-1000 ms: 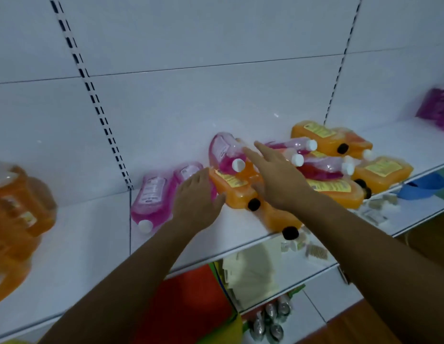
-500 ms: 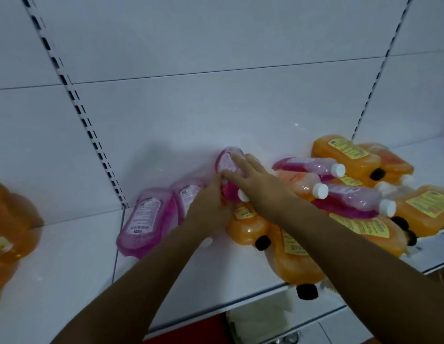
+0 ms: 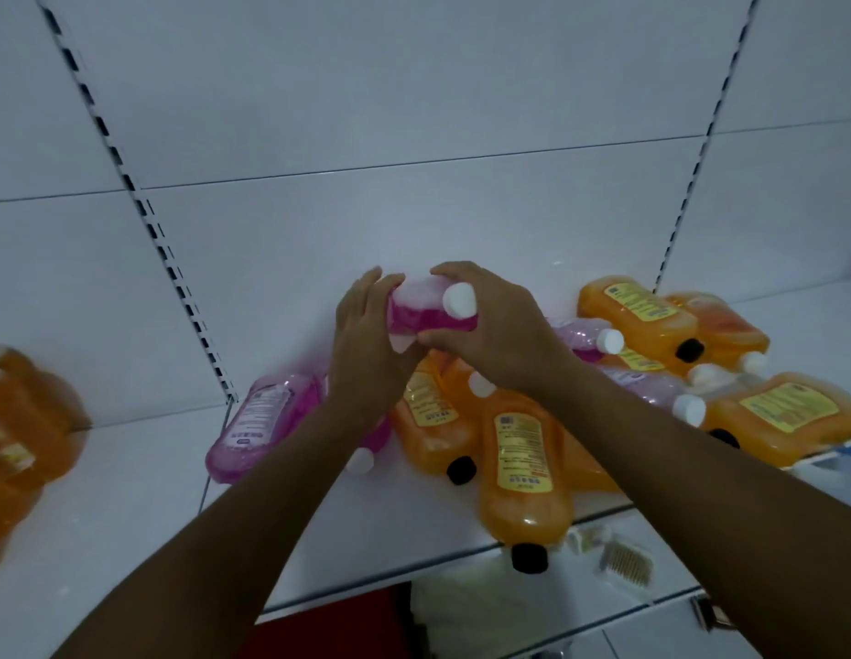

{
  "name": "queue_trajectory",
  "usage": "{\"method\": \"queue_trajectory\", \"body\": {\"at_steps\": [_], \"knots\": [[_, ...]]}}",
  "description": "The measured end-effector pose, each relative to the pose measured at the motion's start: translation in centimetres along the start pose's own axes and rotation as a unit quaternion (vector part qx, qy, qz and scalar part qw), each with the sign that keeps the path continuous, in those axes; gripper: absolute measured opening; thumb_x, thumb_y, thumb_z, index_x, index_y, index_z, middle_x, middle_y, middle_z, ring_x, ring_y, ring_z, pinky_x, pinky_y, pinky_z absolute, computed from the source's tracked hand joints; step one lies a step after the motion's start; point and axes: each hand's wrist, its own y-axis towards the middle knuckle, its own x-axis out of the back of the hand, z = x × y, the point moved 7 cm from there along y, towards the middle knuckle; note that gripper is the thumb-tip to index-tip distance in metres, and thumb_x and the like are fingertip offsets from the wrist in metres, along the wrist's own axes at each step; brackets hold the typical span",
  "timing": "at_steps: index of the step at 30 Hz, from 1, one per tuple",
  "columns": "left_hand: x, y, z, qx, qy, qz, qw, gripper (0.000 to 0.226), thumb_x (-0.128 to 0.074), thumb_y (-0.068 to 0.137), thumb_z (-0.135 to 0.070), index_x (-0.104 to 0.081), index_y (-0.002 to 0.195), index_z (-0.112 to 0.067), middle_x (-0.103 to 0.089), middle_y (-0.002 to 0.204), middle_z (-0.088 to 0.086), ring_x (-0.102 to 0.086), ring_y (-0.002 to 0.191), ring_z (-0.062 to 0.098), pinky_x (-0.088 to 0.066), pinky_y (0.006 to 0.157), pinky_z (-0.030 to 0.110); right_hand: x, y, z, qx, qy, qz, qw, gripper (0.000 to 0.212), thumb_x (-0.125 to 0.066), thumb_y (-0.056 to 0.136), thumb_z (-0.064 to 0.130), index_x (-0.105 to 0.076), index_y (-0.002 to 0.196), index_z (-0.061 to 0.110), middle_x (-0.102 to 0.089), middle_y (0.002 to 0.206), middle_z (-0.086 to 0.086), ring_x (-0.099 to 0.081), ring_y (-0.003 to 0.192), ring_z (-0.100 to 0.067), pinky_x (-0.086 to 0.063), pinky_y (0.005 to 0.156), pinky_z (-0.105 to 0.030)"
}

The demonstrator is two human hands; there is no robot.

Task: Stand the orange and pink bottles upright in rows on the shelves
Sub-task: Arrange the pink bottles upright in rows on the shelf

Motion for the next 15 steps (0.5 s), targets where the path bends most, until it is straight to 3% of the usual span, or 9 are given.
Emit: {"method": "queue_trajectory", "body": {"at_steps": [2,5,7,10,15], "knots": [[-0.6,-0.2,-1.4,-0.015,-0.034,0.025,0.999,0.063,-0.075,0.078,-0.035,-0.048,0.133,-0.021,-0.056,0.131,0.000,-0.053,0.121,0.017,-0.046,0.102,0.042,1.5,-0.8,0.1,-0.007,0.010,0.000,1.000,0.065,-0.078,0.078,0.034,-0.049,0.134,0.016,-0.059,0.128,0.001,-0.051,0.104,-0.005,-0.033,0.079,0.003],[-1.8,-0.8,-4.4,-0.058,-0.098,0.047,0.992,0.063,-0.064,0.083,-0.054,-0.052,0.130,-0.014,-0.062,0.125,-0.001,-0.060,0.114,0.017,-0.052,0.095,0.043,4.4,-2.3,-0.4,-0.011,0.038,-0.026,0.999,0.062,-0.079,0.078,0.032,-0.051,0.131,0.016,-0.061,0.119,0.004,-0.051,0.099,-0.004,-0.034,0.075,0.006],[-2.7,-0.9,-6.7,-0.077,-0.113,0.039,0.990,0.066,-0.064,0.084,-0.053,-0.050,0.133,-0.010,-0.062,0.127,0.003,-0.060,0.115,0.017,-0.052,0.097,0.039,6.6,-3.4,-0.9,-0.008,0.054,-0.050,0.997,0.063,-0.080,0.077,0.030,-0.051,0.131,0.015,-0.060,0.118,0.003,-0.053,0.100,-0.006,-0.039,0.078,0.001],[-4.6,-1.1,-10.4,-0.113,-0.101,0.022,0.988,0.070,-0.068,0.088,-0.034,-0.038,0.143,-0.004,-0.057,0.133,0.009,-0.057,0.118,0.017,-0.047,0.100,0.019,10.0,-5.0,-2.2,-0.010,0.060,-0.071,0.996,0.066,-0.081,0.076,0.028,-0.048,0.132,0.017,-0.058,0.116,0.008,-0.055,0.102,-0.008,-0.046,0.081,-0.007],[-8.9,-1.0,-16.6,-0.142,-0.105,0.058,0.983,0.088,-0.067,0.085,-0.046,-0.018,0.153,-0.018,-0.050,0.139,0.009,-0.051,0.124,0.021,-0.048,0.101,0.036,16.6,-8.3,-5.4,-0.055,0.057,-0.141,0.987,0.064,-0.081,0.075,0.026,-0.049,0.130,0.023,-0.055,0.111,0.016,-0.055,0.097,-0.003,-0.049,0.080,-0.010]]}}
